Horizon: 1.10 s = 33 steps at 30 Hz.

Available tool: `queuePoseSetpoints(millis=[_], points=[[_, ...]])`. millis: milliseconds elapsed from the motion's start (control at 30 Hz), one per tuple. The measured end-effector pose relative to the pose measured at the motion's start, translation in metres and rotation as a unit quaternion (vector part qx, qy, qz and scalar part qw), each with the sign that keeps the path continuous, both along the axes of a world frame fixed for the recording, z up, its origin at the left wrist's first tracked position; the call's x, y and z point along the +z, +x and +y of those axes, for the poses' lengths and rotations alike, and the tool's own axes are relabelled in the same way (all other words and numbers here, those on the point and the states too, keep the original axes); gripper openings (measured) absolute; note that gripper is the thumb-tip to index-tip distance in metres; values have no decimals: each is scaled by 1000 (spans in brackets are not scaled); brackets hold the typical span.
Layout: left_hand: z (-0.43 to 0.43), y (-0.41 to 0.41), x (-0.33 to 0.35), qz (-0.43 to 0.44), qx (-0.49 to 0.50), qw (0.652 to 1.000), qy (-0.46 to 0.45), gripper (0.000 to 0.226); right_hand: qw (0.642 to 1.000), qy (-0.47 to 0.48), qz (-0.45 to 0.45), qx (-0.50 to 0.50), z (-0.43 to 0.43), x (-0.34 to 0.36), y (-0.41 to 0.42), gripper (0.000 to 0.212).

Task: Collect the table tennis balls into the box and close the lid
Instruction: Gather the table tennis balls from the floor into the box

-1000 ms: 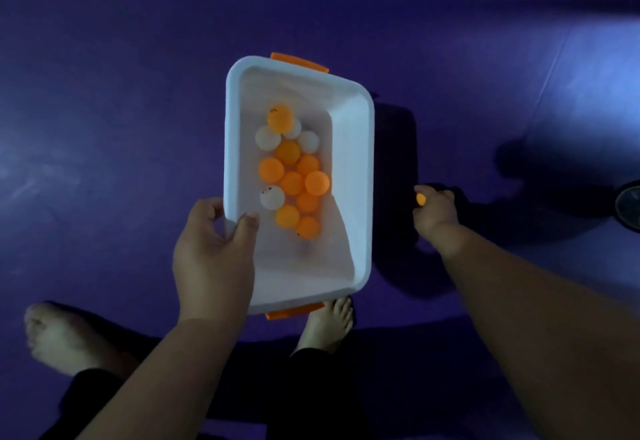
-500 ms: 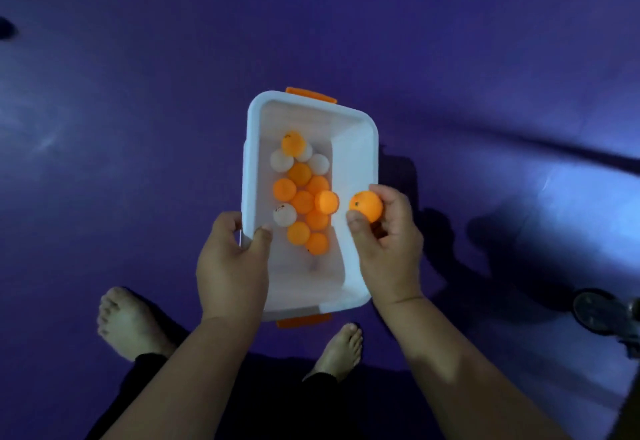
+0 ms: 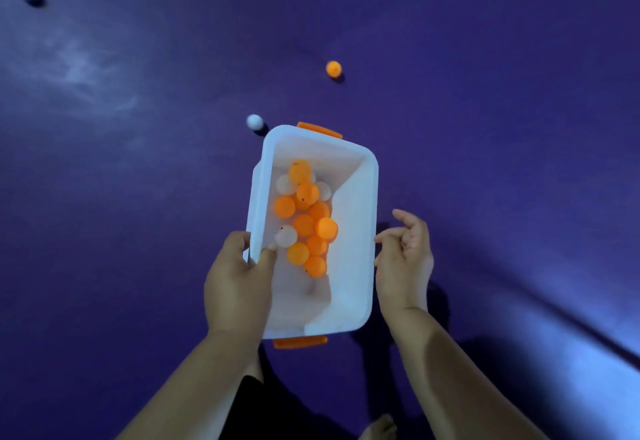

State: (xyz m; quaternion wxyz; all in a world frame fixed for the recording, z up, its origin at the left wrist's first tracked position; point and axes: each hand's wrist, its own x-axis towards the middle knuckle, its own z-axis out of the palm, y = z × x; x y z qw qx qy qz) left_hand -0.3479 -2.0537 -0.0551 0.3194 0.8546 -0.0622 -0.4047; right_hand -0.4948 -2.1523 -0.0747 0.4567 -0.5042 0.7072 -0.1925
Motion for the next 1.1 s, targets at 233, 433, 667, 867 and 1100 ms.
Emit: queuePoseSetpoints(millis=[233, 433, 667, 867, 1100], points=[[-2, 94, 23, -37, 95, 995, 10, 8, 999, 22, -33, -9, -29, 16, 119, 35], [-6, 144, 28, -50, 181, 982, 17, 6, 997, 50, 2, 51, -66, 3, 170, 34], [-45, 190, 17, -65, 222, 971, 56, 6, 970, 107, 118, 186, -121, -43, 209, 34], [-84, 222, 3, -84, 277, 957, 19, 9, 919, 113, 181, 331, -164, -73, 246, 30], [-105, 250, -31, -77, 309, 948, 28, 11, 885, 169, 204, 383, -183, -113, 273, 27]])
